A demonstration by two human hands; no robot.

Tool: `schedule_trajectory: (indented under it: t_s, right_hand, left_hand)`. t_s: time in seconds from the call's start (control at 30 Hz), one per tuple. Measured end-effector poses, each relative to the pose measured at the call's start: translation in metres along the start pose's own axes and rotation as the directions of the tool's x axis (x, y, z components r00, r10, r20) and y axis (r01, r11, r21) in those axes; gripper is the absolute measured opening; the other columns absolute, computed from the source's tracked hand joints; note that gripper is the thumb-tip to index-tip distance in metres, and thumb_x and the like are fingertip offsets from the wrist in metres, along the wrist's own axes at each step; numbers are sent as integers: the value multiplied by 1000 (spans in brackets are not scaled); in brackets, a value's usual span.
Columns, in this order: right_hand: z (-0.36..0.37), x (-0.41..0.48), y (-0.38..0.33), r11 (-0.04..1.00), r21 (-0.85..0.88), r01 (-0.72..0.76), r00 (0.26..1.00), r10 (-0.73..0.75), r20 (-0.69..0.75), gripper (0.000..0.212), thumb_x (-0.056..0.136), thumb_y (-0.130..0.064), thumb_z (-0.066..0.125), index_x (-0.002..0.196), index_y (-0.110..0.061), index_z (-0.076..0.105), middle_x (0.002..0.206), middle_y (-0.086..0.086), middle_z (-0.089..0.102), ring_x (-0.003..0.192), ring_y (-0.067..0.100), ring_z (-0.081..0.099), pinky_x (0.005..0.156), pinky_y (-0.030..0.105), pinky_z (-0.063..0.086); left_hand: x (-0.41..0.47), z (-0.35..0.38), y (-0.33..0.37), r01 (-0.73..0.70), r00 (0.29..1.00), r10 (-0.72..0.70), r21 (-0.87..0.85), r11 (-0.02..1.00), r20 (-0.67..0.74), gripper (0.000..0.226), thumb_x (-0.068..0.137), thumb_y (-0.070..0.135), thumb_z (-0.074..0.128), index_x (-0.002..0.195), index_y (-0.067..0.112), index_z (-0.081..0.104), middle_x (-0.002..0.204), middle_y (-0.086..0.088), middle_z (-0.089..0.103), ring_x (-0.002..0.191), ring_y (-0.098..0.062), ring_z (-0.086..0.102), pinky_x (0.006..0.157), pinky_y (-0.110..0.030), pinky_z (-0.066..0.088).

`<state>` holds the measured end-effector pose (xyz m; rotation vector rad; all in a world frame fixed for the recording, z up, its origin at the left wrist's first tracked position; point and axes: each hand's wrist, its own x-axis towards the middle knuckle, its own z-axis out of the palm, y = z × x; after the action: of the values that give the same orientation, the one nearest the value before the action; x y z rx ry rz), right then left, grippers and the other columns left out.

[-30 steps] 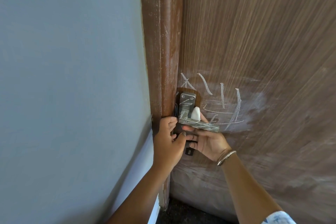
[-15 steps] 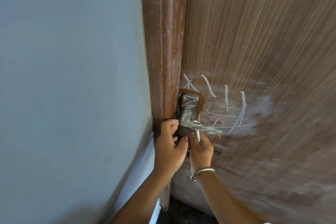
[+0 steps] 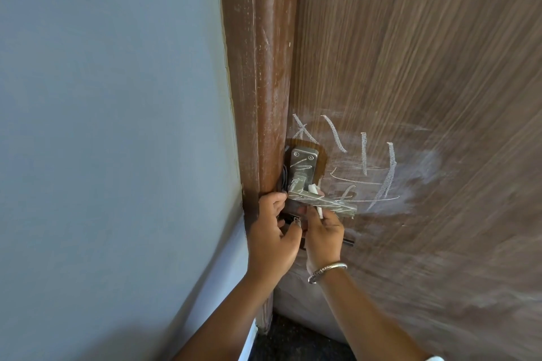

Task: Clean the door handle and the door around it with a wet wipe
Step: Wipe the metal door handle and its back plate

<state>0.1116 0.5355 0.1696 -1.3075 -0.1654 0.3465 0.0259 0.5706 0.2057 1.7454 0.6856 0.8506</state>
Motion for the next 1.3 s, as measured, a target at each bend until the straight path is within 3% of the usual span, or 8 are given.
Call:
schedule_trajectory:
  t_s: [0.13,0.3,0.5,0.73,0.83,0.97,1.07,1.3]
  right_hand:
    - [-1,7,-6,997,4,71,996,-71,52,32,89,5,50,110,-14,66,77,0,64,53,7,50,45,20,43]
    - [-4,-2,7,999,-10,-44,999,45,11,23,92,-2,51,73,-9,63,58,1,56,45,7,45,48,27,37]
    - [1,-5,1,849,314,-425,903,423,78,18,94,-9,50,92,-17,66,63,-4,56,53,6,51,52,23,47]
    - [12,-3,-6,674,465,-575,810,549,206,15,95,-10,47,91,-14,61,76,1,58,66,12,53,73,31,51]
    - [20,-1,-8,611,471,-636,763,591,262,15,96,-10,46,92,-11,60,87,9,59,80,20,56,94,42,47]
    - [27,1,-14,552,402,-730,680,647,345,29,97,-14,44,124,-5,51,115,22,59,104,34,58,75,46,50]
    - [28,6,-13,540,389,-747,662,664,348,33,96,-13,45,128,-5,48,125,23,53,119,33,51,94,47,46]
    - [15,13,-8,555,429,-712,686,681,257,7,88,-11,56,86,-7,61,87,8,60,75,14,55,86,27,46]
  left_hand:
    - [-1,-1,-1,0,1000,0,9,1000,-1,45,78,-1,61,117,19,49,118,9,57,115,0,51,94,-34,50]
    - [-2,-1,-5,13,1000,-13,3,1000,5,42,81,-1,60,116,19,49,119,9,56,116,-2,51,95,-29,48]
    - [-2,-5,-6,4,1000,-3,39,999,-21,37,80,-3,58,109,20,55,114,6,62,108,-1,57,93,-15,45]
    - [-2,-5,-13,2,994,8,98,995,-107,32,78,-2,58,102,20,62,100,8,69,94,-2,64,83,-18,52]
    - [-2,-6,-18,23,990,-8,109,994,-138,32,76,-3,57,94,22,63,92,12,70,88,-2,65,79,-23,55]
    - [-3,-7,-20,39,986,-23,98,994,-164,32,75,-3,55,87,26,62,86,14,70,83,-3,66,76,-29,56]
    - [-3,-8,-20,34,985,-16,99,995,-171,34,74,-1,54,84,31,61,84,15,70,81,-2,66,74,-27,56]
    - [0,-9,-22,9,984,6,86,996,-180,32,74,-2,54,83,28,62,81,17,68,79,-1,66,71,-22,54]
